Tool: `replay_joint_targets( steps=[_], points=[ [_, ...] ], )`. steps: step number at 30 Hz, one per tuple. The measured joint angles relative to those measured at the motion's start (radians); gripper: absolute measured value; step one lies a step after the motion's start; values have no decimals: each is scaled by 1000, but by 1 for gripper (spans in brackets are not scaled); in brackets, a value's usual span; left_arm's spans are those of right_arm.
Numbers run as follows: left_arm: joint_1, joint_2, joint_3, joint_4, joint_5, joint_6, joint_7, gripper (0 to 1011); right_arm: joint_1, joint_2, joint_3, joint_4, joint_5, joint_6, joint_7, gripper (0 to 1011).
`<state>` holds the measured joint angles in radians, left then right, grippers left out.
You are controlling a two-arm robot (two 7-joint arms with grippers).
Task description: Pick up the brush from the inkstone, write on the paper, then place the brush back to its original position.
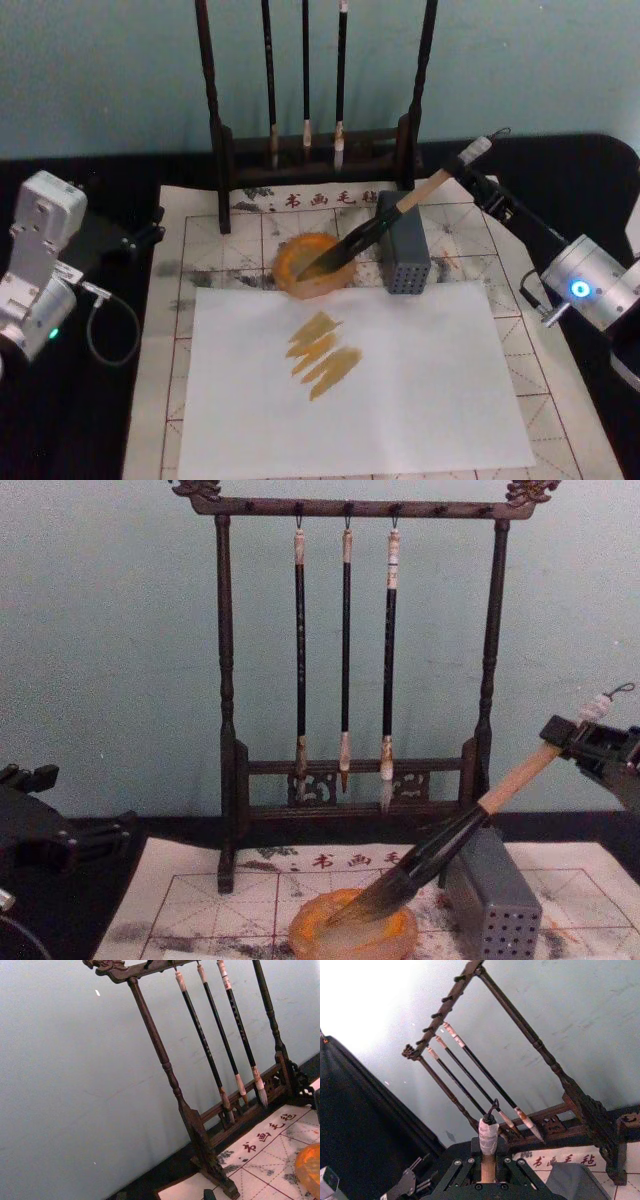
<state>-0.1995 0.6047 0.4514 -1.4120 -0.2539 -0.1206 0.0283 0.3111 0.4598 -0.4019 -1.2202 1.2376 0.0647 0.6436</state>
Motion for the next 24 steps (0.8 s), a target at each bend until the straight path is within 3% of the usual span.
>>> replay_joint_targets(
  steps=[11,24],
  points=[
    [0,0,0,0,0,0,0,1001,19,-61,4,70,9,-19,-48,175],
    [0,0,0,0,0,0,0,1001,31,-107,19,119,13,-31,-81,175]
  ],
)
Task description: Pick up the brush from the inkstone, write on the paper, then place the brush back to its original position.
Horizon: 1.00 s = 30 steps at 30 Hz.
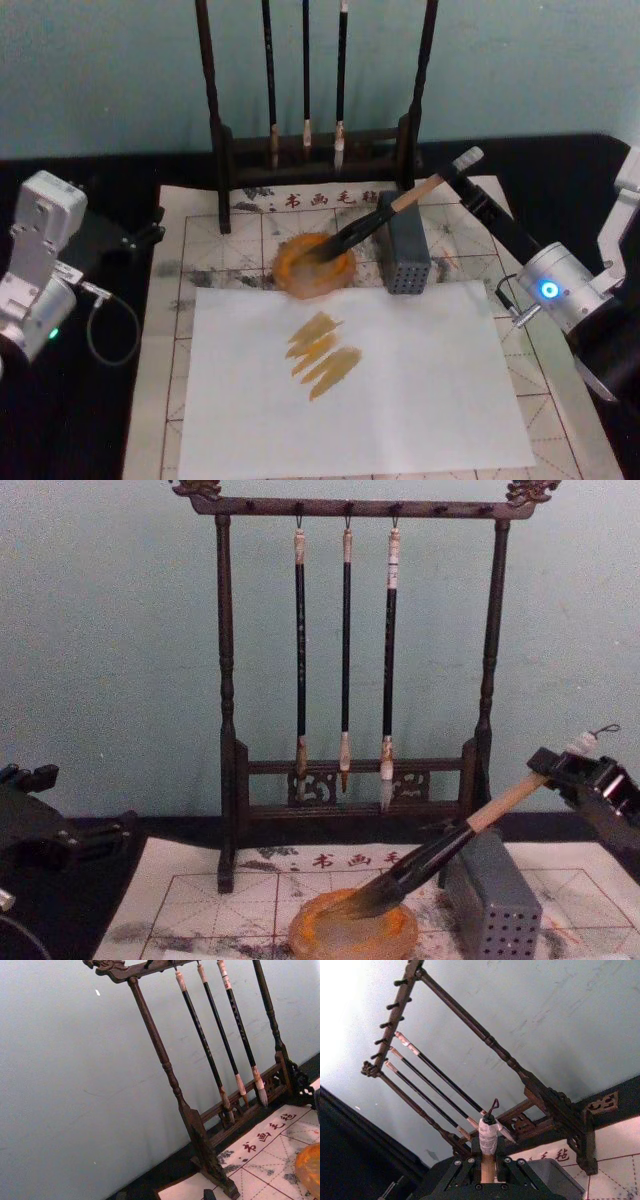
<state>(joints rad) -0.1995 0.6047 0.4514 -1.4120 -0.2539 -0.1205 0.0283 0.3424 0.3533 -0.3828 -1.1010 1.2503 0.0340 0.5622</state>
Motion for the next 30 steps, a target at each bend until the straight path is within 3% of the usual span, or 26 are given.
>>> replay_joint_targets(
  steps=[30],
  points=[
    [0,0,0,0,0,0,0,1001,19,-45,12,67,-38,11,4,175]
  ],
)
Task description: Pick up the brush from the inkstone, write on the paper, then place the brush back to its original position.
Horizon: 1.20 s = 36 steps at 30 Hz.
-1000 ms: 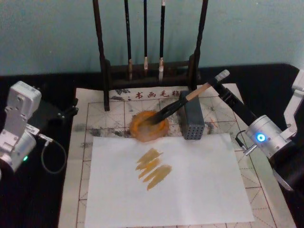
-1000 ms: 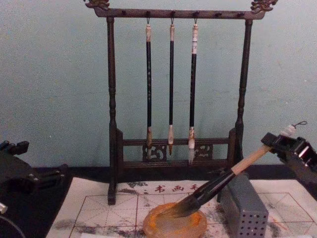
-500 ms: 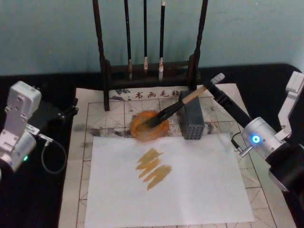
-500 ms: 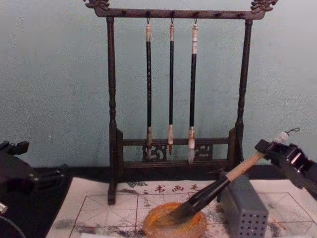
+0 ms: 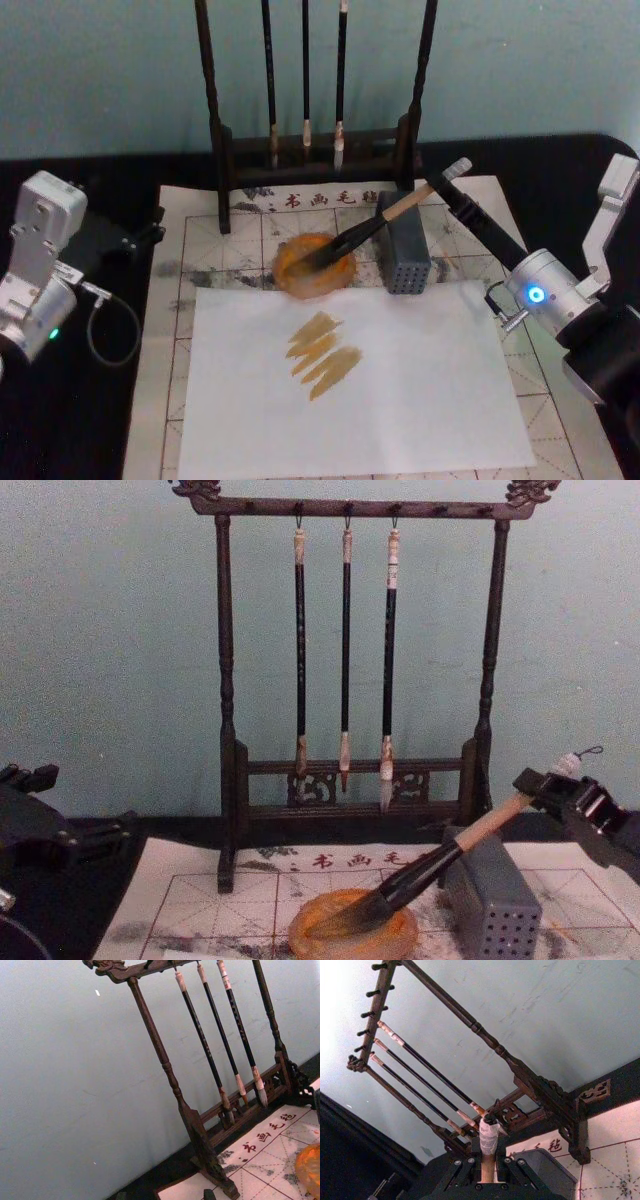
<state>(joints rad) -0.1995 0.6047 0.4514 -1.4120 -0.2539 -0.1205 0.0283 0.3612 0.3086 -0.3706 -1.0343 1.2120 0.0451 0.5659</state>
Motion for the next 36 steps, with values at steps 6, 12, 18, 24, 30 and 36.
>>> replay_joint_targets(
  steps=[6,12,18,24,30,36],
  points=[
    [0,0,0,0,0,0,0,1001,-1,-1,4,3,-5,2,1,175],
    [0,0,0,0,0,0,0,1001,-2,1,5,7,-11,8,2,175],
    [0,0,0,0,0,0,0,1001,-4,6,5,9,-17,17,2,175],
    [0,0,0,0,0,0,0,1001,-4,10,4,9,-21,24,5,175],
    [0,0,0,0,0,0,0,1001,-7,13,4,7,-22,27,7,175],
    [0,0,0,0,0,0,0,1001,-7,12,4,7,-23,27,7,175]
  ],
)
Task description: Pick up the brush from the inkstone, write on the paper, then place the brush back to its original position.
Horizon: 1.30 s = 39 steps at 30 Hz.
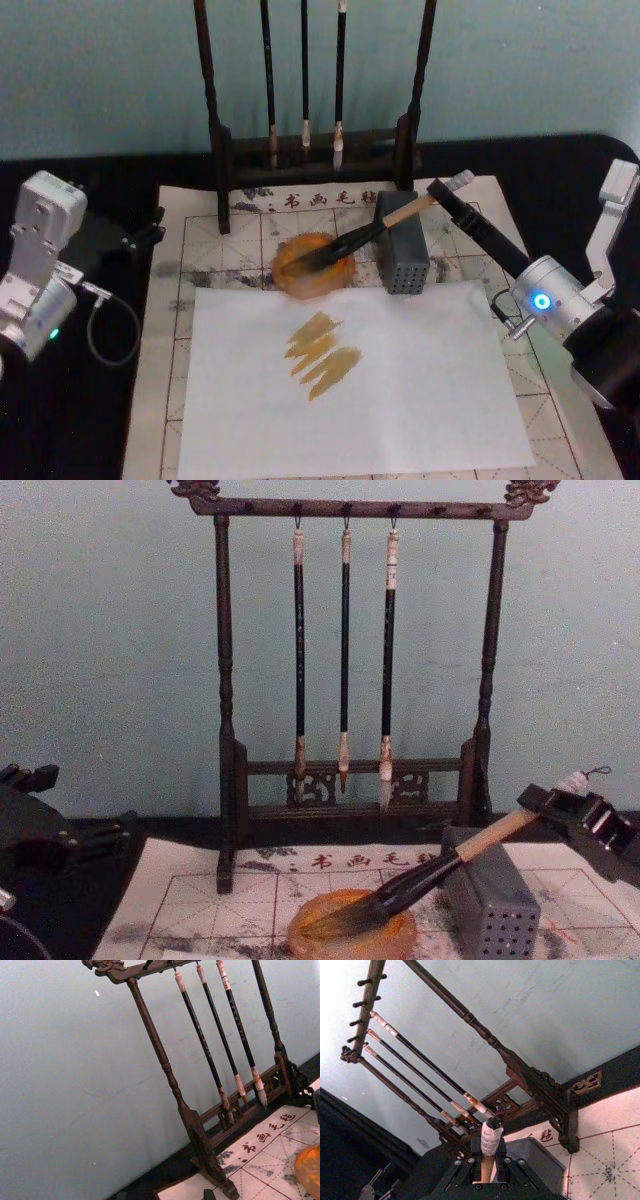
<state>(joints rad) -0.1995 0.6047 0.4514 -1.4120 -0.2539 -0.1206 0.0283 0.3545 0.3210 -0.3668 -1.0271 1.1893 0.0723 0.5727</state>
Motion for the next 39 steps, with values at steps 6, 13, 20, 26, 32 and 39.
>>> replay_joint_targets(
  steps=[6,13,20,26,32,39],
  points=[
    [0,0,0,0,0,0,0,1001,0,-1,-1,0,0,0,0,175],
    [0,0,0,0,0,0,0,1001,1,-1,-1,0,0,0,-1,175],
    [0,0,0,0,0,0,0,1001,1,-1,-4,0,-1,1,-2,256],
    [0,0,0,0,0,0,0,1001,1,-1,-3,0,-2,1,-2,466],
    [0,0,0,0,0,0,0,1001,1,-1,-3,0,-1,0,-2,647],
    [0,0,0,0,0,0,0,1001,1,-1,-2,0,-1,0,-2,869]
  ],
)
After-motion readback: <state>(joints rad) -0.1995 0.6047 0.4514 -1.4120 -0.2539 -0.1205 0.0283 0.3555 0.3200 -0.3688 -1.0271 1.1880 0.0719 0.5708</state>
